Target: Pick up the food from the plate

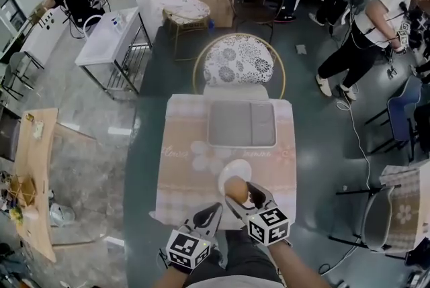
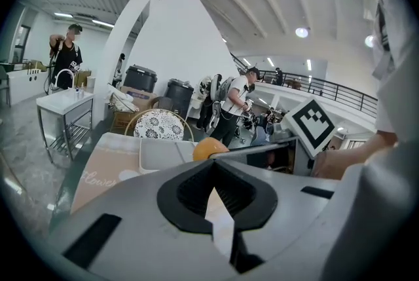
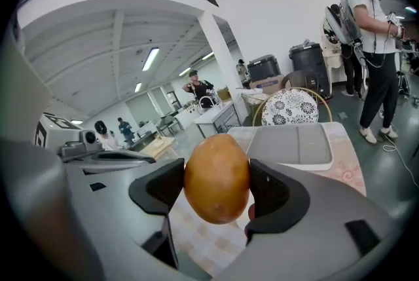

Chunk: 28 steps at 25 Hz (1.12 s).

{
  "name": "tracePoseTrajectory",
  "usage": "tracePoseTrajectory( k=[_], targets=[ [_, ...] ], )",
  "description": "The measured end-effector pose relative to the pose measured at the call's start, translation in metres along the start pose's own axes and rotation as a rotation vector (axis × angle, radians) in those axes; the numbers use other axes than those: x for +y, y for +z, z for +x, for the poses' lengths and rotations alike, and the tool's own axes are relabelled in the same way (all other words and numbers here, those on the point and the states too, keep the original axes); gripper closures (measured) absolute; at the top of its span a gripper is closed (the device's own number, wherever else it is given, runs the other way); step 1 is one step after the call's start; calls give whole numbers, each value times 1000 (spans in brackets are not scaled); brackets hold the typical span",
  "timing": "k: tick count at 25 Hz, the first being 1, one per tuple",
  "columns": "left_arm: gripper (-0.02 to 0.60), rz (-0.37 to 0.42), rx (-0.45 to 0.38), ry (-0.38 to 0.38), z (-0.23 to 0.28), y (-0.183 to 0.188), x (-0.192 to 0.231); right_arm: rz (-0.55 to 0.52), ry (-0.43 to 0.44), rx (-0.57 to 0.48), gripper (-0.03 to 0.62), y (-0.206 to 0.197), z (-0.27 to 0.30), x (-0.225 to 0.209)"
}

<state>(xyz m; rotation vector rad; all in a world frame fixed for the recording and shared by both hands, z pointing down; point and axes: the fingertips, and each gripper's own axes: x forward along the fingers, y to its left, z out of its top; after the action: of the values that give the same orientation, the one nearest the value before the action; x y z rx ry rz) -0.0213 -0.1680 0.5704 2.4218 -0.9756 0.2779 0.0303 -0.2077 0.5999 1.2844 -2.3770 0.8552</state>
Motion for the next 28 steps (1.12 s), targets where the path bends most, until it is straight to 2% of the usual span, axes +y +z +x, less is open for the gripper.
tracePoseTrajectory(
  k=[8,14,21,28],
  targets=[
    [575,18,-16,15,-42,20,-21,-27,22,-121,309,32,-55,48],
    [575,18,-84,1,-69,50,-42,-70,8,-225,308,64,-92,73],
    [575,57,-147,-46,-94,86,-74,-87,11,-313,309,86,-129,100],
    [575,87,-194,-67,-114,112,-88,-127,-1,-364,309,103,-150,125]
  ],
)
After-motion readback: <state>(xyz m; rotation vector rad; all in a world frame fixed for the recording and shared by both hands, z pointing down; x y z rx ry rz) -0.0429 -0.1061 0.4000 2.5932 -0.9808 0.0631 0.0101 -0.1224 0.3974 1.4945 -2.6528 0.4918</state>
